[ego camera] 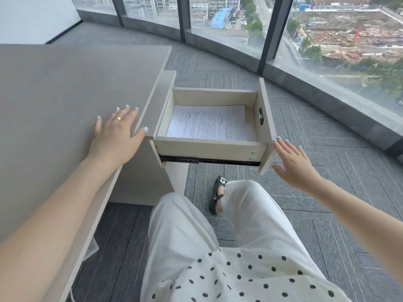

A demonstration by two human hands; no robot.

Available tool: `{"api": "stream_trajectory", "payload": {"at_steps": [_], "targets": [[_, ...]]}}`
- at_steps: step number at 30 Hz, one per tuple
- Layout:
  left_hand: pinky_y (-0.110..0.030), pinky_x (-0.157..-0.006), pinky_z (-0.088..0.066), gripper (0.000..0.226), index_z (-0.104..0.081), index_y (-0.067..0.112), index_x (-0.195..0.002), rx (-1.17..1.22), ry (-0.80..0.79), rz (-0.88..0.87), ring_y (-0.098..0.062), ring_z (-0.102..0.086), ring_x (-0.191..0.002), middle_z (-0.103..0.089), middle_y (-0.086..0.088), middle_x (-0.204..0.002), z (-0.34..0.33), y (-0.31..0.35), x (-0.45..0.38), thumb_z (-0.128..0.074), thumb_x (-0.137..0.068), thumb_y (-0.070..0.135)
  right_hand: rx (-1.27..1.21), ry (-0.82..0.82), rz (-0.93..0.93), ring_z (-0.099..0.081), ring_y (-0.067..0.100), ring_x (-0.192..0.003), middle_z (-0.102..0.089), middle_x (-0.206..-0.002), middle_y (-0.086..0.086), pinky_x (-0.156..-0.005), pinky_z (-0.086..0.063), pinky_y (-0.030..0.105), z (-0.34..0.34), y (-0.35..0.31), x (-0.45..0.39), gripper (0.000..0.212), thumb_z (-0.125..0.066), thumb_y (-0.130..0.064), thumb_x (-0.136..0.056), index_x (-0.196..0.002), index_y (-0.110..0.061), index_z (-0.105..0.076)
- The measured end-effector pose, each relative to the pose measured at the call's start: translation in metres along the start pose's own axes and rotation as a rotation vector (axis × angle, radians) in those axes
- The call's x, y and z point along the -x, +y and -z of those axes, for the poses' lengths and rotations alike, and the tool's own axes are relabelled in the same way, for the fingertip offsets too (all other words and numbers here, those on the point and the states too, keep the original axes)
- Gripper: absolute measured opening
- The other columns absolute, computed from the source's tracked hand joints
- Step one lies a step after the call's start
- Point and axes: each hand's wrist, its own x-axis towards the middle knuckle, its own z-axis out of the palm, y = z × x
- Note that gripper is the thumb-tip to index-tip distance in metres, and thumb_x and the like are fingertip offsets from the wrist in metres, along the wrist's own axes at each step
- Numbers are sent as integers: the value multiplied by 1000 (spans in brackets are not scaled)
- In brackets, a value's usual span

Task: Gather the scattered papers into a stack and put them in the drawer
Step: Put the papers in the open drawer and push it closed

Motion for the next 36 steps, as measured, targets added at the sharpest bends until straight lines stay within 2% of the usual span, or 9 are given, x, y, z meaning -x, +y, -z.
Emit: {"api": "stream_trajectory", "payload": {"at_steps": [4,10,19,28,36], "targets": [[-48,-116,-2,48,-35,22,-142,32,8,-6,-20,-18,-145,-27,-3,-156,-2,0,-2,-35,-95,30,31,-8,11,-4,18,-147,-4,-160,2,-119,-2,45,1,-4,-2,72,-48,-18,-92,-149,-15,-4],[-48,-116,-3,45,-37,26,-141,111,-8,29,-19,-19,-145,-27,0,-156,-2,-3,-3,-32,-96,23,69,10,57,-4,19,-147,-4,-160,5,-118,2,43,-3,-20,-12,72,-43,-3,-89,-148,-13,-4],[-47,-116,-6,45,-37,25,-141,127,-7,36,-19,-18,-145,-27,1,-156,-2,-4,-2,-31,-96,22,14,49,160,-9,20,-147,-6,-160,6,-118,-3,44,-17,-78,-29,72,-39,2,-86,-148,-12,-7],[-47,-115,-9,44,-38,24,-140,128,2,32,-19,-20,-145,-29,0,-155,-1,-3,-3,-33,-96,22,139,17,310,-6,25,-147,-1,-159,11,-117,-3,49,-20,-154,-54,77,-41,5,-84,-147,-8,2],[-47,-115,-9,44,-39,24,-139,147,4,25,-18,-21,-144,-30,1,-155,-1,-3,-3,-35,-95,21,156,-9,402,-4,27,-147,-1,-159,14,-117,-2,49,-24,-203,-72,78,-42,7,-84,-148,-6,1]]}}
